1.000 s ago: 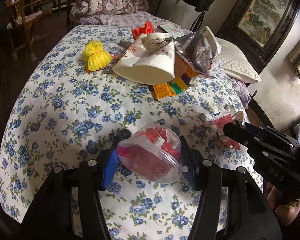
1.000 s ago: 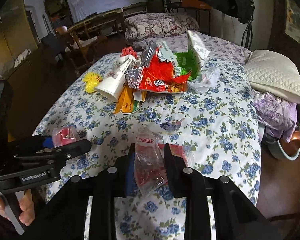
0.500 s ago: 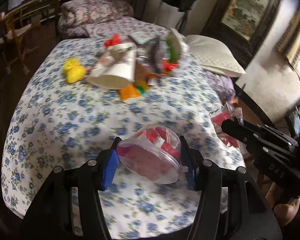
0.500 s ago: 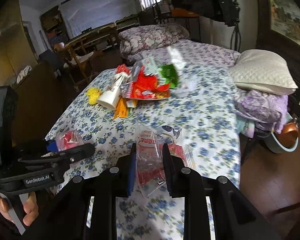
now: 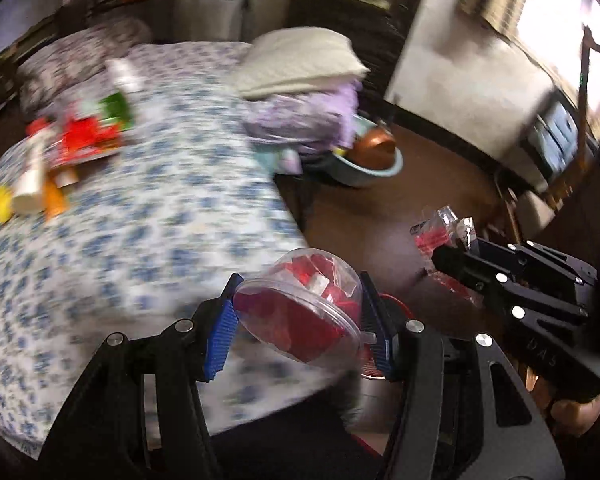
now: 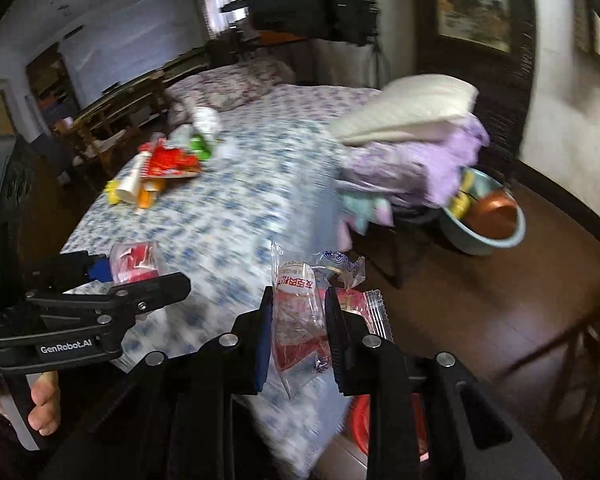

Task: Collect trash
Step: 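Carry both held bags off the table toward the red wastebasket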

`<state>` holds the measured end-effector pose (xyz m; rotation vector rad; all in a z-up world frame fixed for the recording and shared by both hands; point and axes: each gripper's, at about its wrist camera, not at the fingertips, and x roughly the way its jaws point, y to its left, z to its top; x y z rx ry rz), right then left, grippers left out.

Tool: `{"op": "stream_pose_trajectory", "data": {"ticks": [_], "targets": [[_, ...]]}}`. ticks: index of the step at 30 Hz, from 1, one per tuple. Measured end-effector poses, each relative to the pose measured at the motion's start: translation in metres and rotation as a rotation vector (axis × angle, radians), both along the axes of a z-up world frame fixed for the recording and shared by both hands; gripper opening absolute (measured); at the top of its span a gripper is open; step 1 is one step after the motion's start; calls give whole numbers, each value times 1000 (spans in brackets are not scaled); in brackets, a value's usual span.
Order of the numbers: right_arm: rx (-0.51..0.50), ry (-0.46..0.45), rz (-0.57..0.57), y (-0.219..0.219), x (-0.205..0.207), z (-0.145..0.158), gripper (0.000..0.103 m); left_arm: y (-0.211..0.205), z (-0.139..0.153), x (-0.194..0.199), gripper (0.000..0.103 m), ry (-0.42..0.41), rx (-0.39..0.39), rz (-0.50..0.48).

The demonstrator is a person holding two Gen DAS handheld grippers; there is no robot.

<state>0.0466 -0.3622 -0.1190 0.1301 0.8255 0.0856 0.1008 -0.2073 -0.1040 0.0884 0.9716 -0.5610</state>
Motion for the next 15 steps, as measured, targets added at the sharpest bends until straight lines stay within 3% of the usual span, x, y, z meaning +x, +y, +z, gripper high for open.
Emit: {"op": "stream_pose_trajectory", "data": {"ticks": [4,10,15], "targets": [[27,34,-92,-44,-23,-27,25,-52,-14,-7,56,17,27,-71],[77,168,-192,-93,-42,-99,25,-120,-51,-16,56,67,77,-156],[181,278,-280,-126,-49,-168,25,-164,-98,-11,56,202,82,-166]]}}
